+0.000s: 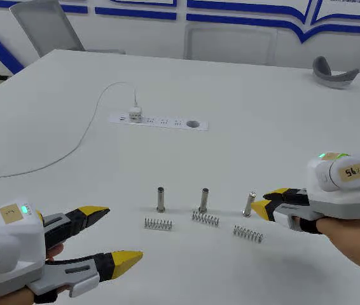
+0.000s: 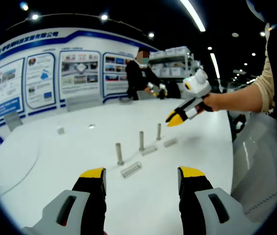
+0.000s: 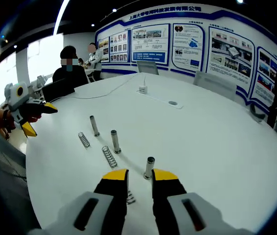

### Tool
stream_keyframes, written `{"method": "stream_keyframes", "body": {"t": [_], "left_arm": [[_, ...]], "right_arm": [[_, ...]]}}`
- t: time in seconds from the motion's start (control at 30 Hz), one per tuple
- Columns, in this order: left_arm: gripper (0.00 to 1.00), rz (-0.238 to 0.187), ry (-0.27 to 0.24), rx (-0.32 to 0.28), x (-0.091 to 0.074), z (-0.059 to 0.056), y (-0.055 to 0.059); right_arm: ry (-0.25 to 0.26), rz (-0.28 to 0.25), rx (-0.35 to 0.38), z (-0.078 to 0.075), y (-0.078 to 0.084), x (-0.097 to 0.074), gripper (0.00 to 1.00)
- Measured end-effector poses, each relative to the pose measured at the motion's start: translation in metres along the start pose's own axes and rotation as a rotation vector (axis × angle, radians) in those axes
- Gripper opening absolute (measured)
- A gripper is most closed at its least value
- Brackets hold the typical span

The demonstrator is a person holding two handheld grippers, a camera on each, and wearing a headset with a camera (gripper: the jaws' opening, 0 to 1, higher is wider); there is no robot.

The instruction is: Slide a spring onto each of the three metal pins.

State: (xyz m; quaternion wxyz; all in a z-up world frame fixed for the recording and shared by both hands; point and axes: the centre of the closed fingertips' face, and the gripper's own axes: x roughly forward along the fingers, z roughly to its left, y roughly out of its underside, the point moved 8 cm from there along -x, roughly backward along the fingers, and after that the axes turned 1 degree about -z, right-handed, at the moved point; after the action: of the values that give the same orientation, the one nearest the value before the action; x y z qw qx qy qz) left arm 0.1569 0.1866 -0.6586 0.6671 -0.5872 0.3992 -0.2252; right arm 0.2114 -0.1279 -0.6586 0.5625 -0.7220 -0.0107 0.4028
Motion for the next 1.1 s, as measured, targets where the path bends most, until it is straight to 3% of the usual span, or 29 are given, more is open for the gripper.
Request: {"method": "stream_keyframes", "body": {"t": [0.4,0.7,1.1], "left_arm": [[0.60,0.004,0.006,0.003,0.001,-0.002,0.000],[0.60,0.008,0.007,0.001,0.002,-0.003,0.001],[0.60,0.011,0.012,0.000,0.003,-0.003,0.004]], "right_arm": [[-0.111,0.063,-0.065,0.016,0.003,0.015,0.19],[-0.171,0.147,-0.129,0.021,0.010,0.028,0.16],[-0.220,0.216,-0.212,0.024,0.011,0.041,0.14]]}}
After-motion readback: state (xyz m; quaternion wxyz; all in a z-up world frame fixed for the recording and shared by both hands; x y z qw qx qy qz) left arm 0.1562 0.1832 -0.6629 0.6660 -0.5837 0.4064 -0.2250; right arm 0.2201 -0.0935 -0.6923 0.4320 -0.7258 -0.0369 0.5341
